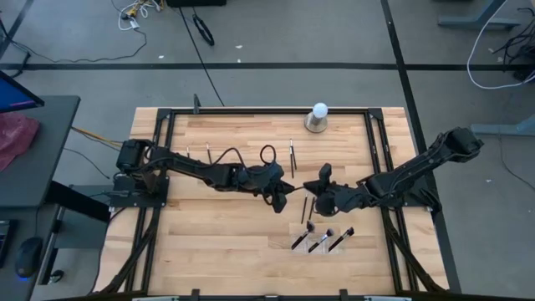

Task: Put items in baskets/containers
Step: Put the eyeshadow brush into the middle section of the transparent organizer

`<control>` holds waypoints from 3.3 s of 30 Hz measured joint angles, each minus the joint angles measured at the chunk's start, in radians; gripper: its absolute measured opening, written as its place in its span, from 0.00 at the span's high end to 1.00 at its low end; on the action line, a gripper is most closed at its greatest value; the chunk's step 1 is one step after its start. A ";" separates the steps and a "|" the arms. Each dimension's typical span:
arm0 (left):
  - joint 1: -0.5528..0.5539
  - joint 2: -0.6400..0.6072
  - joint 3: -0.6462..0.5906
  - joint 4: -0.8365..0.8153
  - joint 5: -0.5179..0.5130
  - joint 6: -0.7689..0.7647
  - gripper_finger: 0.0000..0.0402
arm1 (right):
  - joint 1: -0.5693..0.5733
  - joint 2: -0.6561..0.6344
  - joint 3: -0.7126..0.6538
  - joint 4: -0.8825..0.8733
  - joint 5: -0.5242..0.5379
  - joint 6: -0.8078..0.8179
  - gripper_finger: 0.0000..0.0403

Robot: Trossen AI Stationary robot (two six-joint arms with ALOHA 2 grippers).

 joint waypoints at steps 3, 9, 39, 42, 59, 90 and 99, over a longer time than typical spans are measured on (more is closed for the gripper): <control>0.002 0.000 0.000 0.017 -0.027 0.050 0.91 | 0.000 -0.001 -0.016 0.001 -0.052 0.137 0.97; 0.033 -0.052 0.000 0.071 0.013 0.198 0.72 | 0.000 -0.027 -0.133 0.095 -0.078 0.362 0.98; -0.132 0.266 0.092 0.940 -0.062 0.815 0.50 | 0.130 -0.379 -0.469 0.867 -0.351 0.478 0.97; -0.132 0.282 0.156 0.888 -0.050 0.832 0.49 | 0.130 -0.379 -0.469 0.866 -0.348 0.480 0.97; -0.145 0.282 0.248 0.738 -0.058 0.836 0.95 | 0.130 -0.378 -0.469 0.844 -0.354 0.488 0.96; -0.159 0.322 0.654 -0.125 0.156 0.263 0.96 | 0.285 -0.821 -0.291 -0.101 -0.360 0.786 0.52; -0.160 0.402 0.654 -0.122 0.163 0.201 0.95 | 0.346 -0.825 -0.289 -0.100 -0.360 0.776 0.58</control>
